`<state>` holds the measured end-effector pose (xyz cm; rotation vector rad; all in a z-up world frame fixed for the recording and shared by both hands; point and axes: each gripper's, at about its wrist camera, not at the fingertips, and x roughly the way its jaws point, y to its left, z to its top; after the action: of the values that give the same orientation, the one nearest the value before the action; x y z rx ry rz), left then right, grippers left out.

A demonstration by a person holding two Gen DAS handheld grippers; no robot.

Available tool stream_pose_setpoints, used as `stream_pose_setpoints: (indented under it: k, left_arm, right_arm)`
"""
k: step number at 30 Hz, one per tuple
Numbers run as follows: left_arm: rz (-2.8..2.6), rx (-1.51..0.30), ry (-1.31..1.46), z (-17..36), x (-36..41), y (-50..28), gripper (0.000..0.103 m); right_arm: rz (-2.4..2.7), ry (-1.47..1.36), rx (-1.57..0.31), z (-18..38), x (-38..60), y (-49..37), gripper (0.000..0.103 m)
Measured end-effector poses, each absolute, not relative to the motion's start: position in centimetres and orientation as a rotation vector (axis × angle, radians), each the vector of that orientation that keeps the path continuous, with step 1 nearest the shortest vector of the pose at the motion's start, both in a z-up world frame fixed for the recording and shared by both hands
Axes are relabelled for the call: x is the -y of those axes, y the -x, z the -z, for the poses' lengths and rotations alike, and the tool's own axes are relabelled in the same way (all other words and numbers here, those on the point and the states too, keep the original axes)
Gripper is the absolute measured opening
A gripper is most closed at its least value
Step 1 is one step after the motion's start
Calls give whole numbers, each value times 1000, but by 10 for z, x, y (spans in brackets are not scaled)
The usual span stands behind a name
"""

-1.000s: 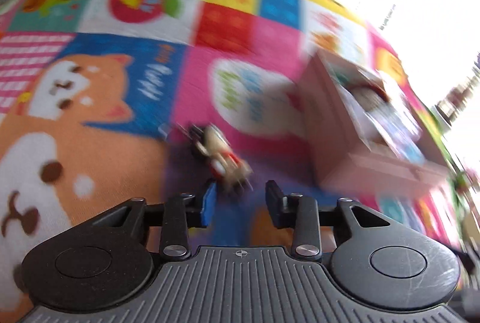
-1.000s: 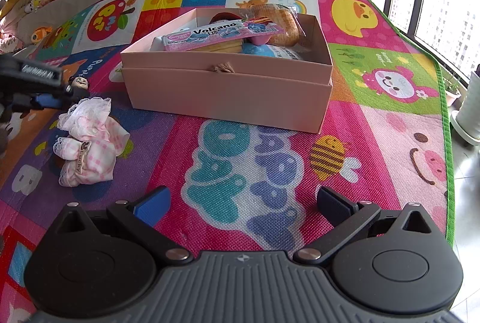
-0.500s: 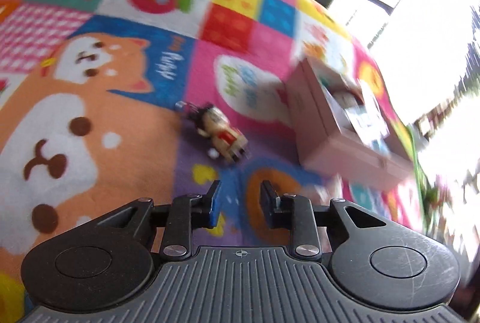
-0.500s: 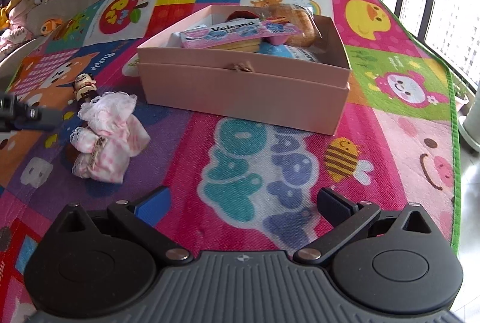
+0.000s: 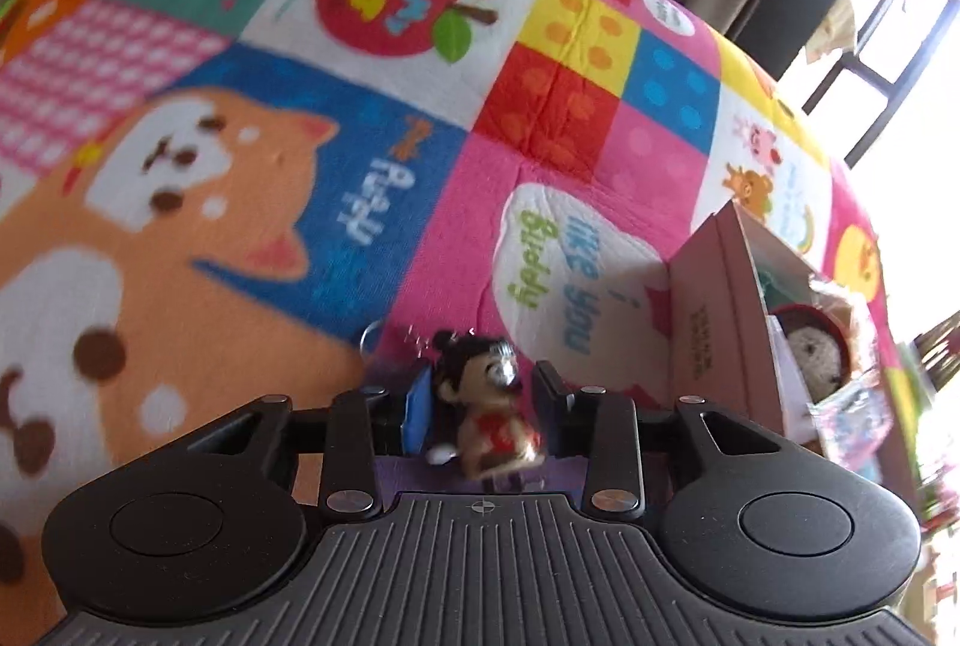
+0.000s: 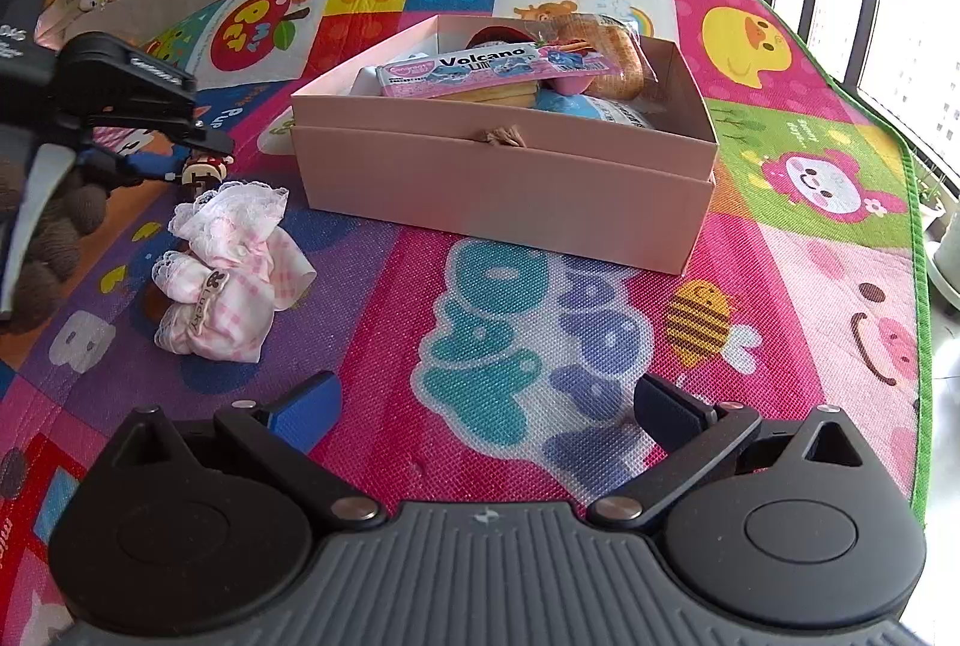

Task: Organize objects
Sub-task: 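Lift the doll figure with the left tool toward the pink box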

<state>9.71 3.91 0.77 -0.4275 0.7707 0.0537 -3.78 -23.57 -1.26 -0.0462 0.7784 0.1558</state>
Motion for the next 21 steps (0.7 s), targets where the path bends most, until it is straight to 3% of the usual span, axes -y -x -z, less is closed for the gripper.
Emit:
stream_pose_setpoints:
  k: [10,21]
  left_arm:
    - [-10,-784,233,-9,-20,-104,35]
    - [319,-872,245,-10,-33,6,35]
  right_arm:
    - [-148,39,-773,13,235,39,103]
    - [-176,19,-783,8,232,40,103]
